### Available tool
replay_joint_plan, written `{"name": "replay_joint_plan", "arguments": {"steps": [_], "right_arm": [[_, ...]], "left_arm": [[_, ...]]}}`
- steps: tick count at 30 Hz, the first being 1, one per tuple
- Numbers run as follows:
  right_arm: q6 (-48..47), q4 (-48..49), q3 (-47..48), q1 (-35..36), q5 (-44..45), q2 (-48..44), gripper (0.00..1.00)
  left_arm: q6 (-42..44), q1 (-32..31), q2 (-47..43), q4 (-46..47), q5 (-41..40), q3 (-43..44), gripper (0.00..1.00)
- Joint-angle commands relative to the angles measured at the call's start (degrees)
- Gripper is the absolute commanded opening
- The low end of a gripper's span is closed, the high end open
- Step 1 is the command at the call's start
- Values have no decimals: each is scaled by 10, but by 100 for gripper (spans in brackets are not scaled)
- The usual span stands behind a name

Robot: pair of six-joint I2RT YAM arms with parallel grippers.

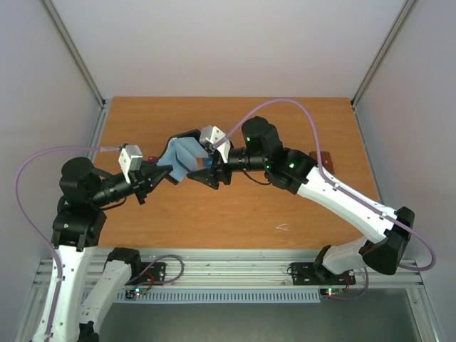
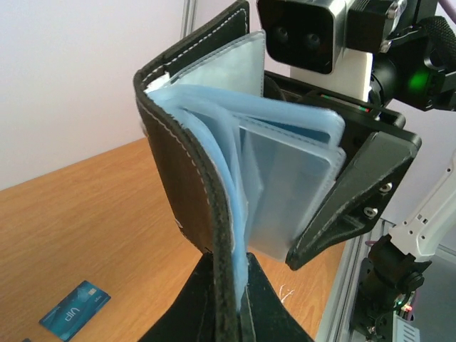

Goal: Take the credit cards out of the card holder

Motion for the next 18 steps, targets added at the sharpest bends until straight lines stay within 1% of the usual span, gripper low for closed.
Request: {"name": "replay_joint_plan", "arguments": {"steps": [1, 2, 8, 9, 12, 13, 16, 18], "right_arm": [[-14, -2, 29, 3, 17, -5, 81], [-20, -6, 29, 3, 10, -6, 81], [-34, -40, 41, -5, -21, -10, 85], [-33, -45, 44, -9, -31, -10, 86], [-34, -59, 54, -25, -104, -10, 92], [-33, -61, 57, -27, -112, -10, 92], [-30, -68, 64, -29, -87, -7, 92], [-26, -68, 67, -29, -63, -5, 90]], "left_arm": [[-6, -3, -9, 35, 9, -6, 0], [-4, -3, -10, 35, 9, -7, 0], [8, -3, -16, 30, 11, -11, 0], [12, -3, -17, 29, 12, -11, 0], [16, -3, -19, 27, 12, -14, 0], [17, -3, -20, 28, 13, -14, 0], [18, -3, -21, 29, 14, -16, 0], [17, -3, -21, 31, 14, -16, 0]]}}
